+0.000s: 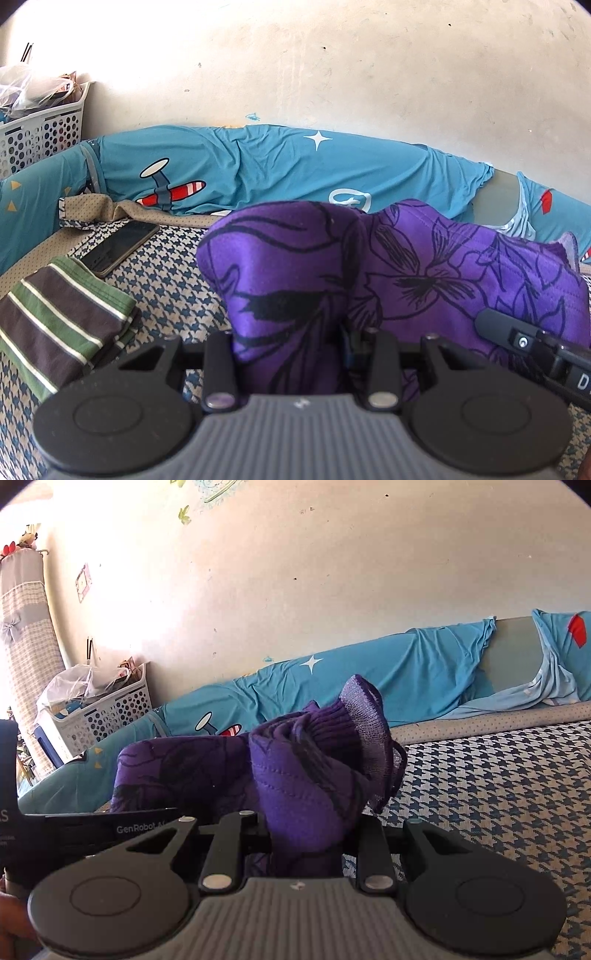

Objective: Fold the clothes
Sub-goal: 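Carry the folded purple top with both grippers toward the pillow-lined bed corner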

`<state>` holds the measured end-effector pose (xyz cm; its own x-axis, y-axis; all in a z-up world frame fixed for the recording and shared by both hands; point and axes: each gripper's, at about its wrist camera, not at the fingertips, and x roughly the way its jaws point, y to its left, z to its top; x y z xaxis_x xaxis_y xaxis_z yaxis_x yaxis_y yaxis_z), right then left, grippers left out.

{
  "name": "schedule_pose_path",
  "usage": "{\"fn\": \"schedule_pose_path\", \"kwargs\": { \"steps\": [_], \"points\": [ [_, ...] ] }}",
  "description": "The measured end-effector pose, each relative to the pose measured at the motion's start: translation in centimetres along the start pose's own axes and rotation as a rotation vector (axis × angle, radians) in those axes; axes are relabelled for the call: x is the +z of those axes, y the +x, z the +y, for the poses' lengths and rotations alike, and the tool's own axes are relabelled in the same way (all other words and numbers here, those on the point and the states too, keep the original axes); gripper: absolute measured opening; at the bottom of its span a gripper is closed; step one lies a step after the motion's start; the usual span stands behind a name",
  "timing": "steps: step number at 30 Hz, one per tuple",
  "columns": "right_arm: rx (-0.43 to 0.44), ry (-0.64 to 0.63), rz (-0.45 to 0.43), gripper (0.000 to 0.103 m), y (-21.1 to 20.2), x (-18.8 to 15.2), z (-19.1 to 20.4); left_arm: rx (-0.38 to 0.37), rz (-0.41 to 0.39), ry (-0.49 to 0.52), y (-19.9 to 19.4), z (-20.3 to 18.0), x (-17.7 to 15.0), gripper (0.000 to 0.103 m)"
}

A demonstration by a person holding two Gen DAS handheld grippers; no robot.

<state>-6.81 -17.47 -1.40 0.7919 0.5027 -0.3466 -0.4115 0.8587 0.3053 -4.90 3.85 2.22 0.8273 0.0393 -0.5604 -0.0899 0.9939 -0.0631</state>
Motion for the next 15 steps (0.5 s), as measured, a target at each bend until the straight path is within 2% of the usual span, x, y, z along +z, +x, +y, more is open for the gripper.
{"fn": "schedule_pose_path", "kwargs": {
  "steps": [15],
  "points": [
    [0.012, -0.005, 0.016, 0.024, 0.5, 0.06, -0.05, 0.006, 0.011, -0.008, 0.13, 0.41, -0.21, 0.034]
  ]
}}
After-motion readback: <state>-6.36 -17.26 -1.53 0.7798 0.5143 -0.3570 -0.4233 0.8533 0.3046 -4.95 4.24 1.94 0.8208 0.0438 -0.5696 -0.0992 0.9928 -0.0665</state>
